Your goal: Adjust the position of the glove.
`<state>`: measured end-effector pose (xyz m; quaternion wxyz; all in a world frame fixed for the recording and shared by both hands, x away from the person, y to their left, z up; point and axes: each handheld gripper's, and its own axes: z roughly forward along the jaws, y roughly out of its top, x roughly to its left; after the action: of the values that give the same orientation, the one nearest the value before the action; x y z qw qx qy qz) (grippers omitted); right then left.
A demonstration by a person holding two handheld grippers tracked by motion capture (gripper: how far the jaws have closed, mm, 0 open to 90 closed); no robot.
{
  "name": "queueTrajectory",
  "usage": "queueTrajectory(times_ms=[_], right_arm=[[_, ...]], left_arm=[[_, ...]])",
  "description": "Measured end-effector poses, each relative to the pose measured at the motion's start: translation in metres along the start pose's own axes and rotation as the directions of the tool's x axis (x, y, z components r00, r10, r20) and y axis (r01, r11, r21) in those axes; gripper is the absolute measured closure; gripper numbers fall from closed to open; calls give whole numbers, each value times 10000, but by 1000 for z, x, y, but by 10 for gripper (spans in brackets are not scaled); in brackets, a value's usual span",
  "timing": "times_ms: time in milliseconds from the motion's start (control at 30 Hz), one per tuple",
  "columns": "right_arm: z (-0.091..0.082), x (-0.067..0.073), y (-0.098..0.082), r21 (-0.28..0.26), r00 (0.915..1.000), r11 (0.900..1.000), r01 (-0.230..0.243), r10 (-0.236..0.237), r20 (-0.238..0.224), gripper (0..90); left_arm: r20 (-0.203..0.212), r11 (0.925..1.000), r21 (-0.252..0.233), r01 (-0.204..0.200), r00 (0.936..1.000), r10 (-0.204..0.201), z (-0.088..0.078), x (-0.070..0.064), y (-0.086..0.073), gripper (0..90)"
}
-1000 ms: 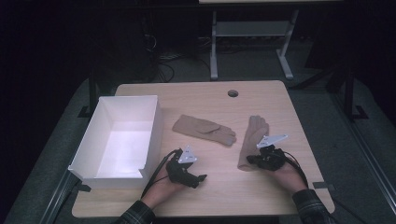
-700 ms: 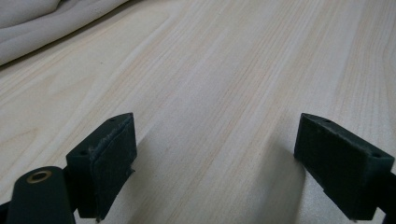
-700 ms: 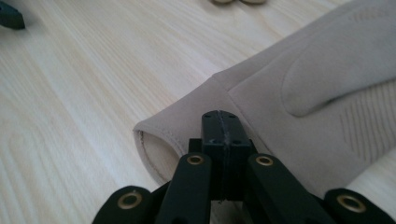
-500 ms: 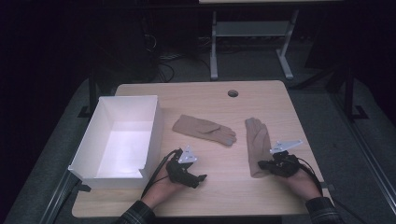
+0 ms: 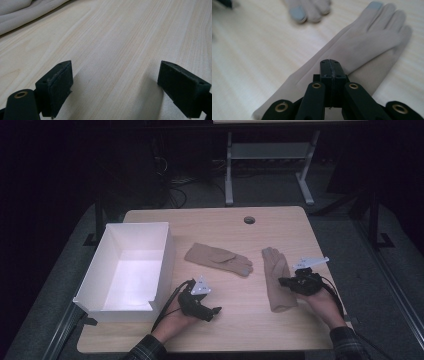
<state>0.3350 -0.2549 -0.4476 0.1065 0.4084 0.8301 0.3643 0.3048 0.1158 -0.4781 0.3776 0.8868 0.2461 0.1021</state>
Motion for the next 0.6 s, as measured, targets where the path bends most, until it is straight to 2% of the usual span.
queueTrajectory(times_ms=[267,333,467,500,600], right_arm=[[15,-19,17,-177,9991,9997,-173,179,386,900],[20,-23,18,-278,9987,9989,-369,379,343,900],[28,-27,17,-59,9984,9993,-377,379,420,900],[33,-26,15,267,9980,9988,-400,386,494,900],[34,-27,13,185,9979,9990,-408,398,511,900]], left_arm=[[-1,10000,1,5,10000,-5,0,0,0,122],[0,10000,3,-4,10000,4,0,0,0,122],[2,10000,-10,-3,10000,3,0,0,0,122],[2,10000,-20,6,10000,-6,0,0,0,122],[1,10000,-25,12,10000,-12,0,0,0,122]])
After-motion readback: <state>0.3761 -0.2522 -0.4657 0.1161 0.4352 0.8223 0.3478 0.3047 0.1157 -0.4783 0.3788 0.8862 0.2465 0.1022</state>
